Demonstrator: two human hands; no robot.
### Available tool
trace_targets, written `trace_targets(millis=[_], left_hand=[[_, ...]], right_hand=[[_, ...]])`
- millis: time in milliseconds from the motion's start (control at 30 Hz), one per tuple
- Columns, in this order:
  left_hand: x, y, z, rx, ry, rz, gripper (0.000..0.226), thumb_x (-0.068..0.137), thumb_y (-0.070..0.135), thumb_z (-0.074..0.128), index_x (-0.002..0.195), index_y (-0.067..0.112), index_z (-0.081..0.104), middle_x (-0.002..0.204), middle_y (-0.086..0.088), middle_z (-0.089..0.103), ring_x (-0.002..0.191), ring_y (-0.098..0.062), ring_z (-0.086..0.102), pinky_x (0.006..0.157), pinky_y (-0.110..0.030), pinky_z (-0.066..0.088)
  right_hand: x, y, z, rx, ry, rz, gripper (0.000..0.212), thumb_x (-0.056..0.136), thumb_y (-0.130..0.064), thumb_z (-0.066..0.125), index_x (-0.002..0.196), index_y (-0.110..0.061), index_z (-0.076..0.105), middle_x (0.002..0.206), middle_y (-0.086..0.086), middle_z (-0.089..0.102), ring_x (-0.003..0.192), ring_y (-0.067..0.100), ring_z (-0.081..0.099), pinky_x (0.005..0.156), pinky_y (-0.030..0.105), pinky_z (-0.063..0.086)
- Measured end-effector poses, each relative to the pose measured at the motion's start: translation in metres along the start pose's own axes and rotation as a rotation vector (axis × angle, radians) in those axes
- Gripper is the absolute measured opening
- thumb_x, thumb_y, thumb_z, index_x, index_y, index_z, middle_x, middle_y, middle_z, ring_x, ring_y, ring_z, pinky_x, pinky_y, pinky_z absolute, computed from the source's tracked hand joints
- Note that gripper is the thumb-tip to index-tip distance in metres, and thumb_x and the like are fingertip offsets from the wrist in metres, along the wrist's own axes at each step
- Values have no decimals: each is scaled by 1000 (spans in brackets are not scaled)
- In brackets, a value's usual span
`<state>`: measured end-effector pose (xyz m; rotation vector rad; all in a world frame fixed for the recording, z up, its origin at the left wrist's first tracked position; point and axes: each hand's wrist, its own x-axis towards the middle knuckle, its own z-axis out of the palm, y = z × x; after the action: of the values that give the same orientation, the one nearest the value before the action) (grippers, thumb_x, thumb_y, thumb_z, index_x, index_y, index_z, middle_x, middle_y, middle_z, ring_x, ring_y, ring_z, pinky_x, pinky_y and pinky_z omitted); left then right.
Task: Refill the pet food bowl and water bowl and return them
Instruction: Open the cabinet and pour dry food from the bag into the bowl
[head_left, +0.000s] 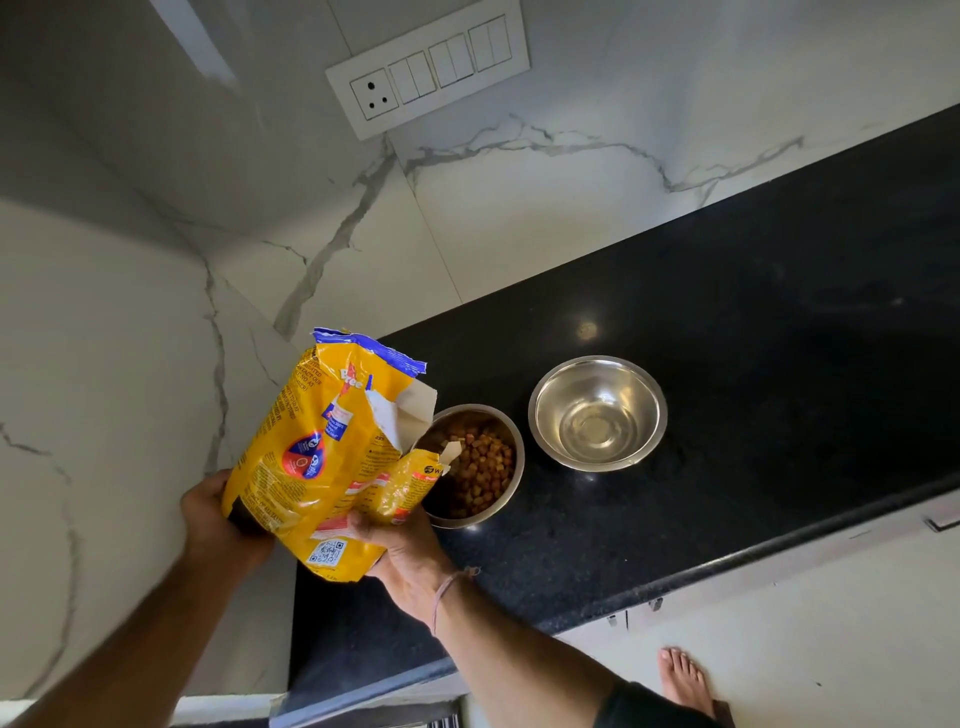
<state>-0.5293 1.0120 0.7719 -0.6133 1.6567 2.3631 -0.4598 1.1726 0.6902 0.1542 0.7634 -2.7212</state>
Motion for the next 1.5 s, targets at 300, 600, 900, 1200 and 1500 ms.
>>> trace_targets(millis=[300, 600, 900, 1200, 1500], left_hand=[[6, 2, 1, 23, -20, -14, 59, 32, 34, 73, 86, 19, 57, 91, -5, 58, 79, -25, 66, 70, -37, 61], [11, 2, 3, 28, -43, -19, 48, 43, 32, 72, 88, 19, 59, 94, -7, 59, 80, -26, 68, 74, -44, 59], [10, -4, -5, 39, -19, 5, 28, 69, 29, 71, 93, 16, 67, 99, -8, 68, 83, -29, 73, 81, -50, 55], [11, 1, -11, 41, -5, -73, 63, 97, 62, 48, 143, 20, 60, 141, -9, 64, 130, -35, 59, 103, -65, 43], [15, 2, -8, 116, -19, 9, 49, 105, 35, 47, 148, 12, 53, 147, -15, 56, 113, -30, 71, 97, -61, 49]], right_hand=[[-2, -9, 0, 3, -19, -15, 93, 65, -29, 93, 146, -15, 51, 144, 23, 58, 132, 44, 56, 109, 73, 38], [0, -16, -4, -3, -24, -38, 93, 64, -30, 94, 146, -16, 52, 143, 21, 60, 131, 42, 58, 108, 71, 40], [5, -12, -11, 11, -5, -69, 72, 73, -11, 81, 140, -13, 56, 141, 23, 61, 129, 40, 60, 106, 62, 48], [10, -7, -12, 10, 16, -89, 76, 72, -9, 81, 143, -10, 54, 139, 20, 64, 127, 38, 62, 105, 60, 50], [13, -8, -8, 42, 39, -81, 74, 74, -12, 82, 143, -16, 54, 136, 15, 67, 125, 34, 65, 91, 47, 60]])
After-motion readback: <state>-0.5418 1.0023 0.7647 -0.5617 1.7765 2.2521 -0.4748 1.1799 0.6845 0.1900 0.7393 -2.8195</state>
